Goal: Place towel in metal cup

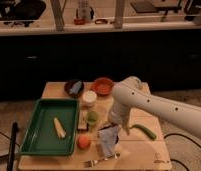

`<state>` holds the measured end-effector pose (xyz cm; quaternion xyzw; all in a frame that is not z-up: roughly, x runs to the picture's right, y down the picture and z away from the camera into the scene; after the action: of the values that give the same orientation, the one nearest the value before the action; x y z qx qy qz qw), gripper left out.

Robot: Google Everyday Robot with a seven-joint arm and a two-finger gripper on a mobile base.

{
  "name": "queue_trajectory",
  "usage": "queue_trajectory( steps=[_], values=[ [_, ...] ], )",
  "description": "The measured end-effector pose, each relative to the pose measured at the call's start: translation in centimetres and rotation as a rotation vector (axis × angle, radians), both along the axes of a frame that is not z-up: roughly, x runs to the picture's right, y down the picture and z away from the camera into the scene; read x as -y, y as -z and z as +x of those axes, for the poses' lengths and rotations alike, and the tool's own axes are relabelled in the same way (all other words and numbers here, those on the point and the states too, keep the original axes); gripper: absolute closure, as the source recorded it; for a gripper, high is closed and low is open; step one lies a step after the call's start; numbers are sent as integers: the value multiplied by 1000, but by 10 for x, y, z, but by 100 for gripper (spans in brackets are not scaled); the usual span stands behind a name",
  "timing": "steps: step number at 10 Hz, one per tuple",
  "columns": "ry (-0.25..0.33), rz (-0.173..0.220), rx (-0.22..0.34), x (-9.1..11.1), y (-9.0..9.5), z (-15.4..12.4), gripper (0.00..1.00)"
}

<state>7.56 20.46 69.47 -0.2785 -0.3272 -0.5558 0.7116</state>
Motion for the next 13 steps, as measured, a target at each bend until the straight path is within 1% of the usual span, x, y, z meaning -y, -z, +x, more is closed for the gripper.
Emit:
queue_trajectory(
  steps=[5,13],
  values=[
    [-10,-6,2,5,-3,-2,20],
    [-11,-8,2,4,-4,-1,20]
  ],
)
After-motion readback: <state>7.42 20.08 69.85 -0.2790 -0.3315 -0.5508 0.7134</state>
